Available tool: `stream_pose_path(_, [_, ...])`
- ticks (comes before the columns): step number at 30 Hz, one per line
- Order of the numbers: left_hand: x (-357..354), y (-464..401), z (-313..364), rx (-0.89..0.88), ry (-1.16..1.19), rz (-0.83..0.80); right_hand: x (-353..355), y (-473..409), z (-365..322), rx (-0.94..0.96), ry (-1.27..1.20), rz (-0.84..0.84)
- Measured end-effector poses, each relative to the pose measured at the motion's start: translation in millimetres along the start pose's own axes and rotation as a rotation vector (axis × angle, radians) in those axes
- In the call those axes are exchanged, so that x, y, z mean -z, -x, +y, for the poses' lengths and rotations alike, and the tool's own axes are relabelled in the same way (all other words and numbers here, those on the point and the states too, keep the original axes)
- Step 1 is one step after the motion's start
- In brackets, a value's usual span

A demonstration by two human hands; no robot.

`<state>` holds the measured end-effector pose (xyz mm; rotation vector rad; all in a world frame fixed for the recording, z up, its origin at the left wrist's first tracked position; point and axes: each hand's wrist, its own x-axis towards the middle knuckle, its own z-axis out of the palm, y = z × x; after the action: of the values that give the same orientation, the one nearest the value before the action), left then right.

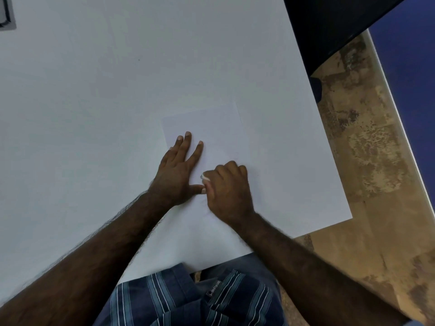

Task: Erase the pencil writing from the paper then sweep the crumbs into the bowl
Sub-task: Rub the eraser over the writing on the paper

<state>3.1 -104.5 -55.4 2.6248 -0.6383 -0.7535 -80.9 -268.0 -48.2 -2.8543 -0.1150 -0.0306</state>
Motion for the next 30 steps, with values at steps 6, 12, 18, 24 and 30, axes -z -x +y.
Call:
stream_pose_path(6, [0.0, 0.1, 0.1, -0.003, 0.017, 0.01, 5.2, -41.9, 46.9, -0.217, 0.089, 0.181])
stream_pose_path(12, [0.8, 0.2, 0.3, -0.004, -0.001, 0.007, 1.6, -17.5, 6.7, -0.148, -0.023, 0.104])
stream_pose_path(18, [1.9, -0.2, 0.9, -0.006, -0.012, 0.002, -0.5, -19.9, 19.6, -0.079, 0.026, 0.121])
stream_pose_path(24, [4.4, 1.8, 2.4, -0.005, -0.022, -0.015, 7.7, -38.3, 38.4, -0.309, -0.043, 0.143])
stream_pose_path(30, [2.2, 2.0, 4.4, -0.012, -0.027, -0.025, 12.8, -4.3, 32.0, -0.221, -0.124, 0.086])
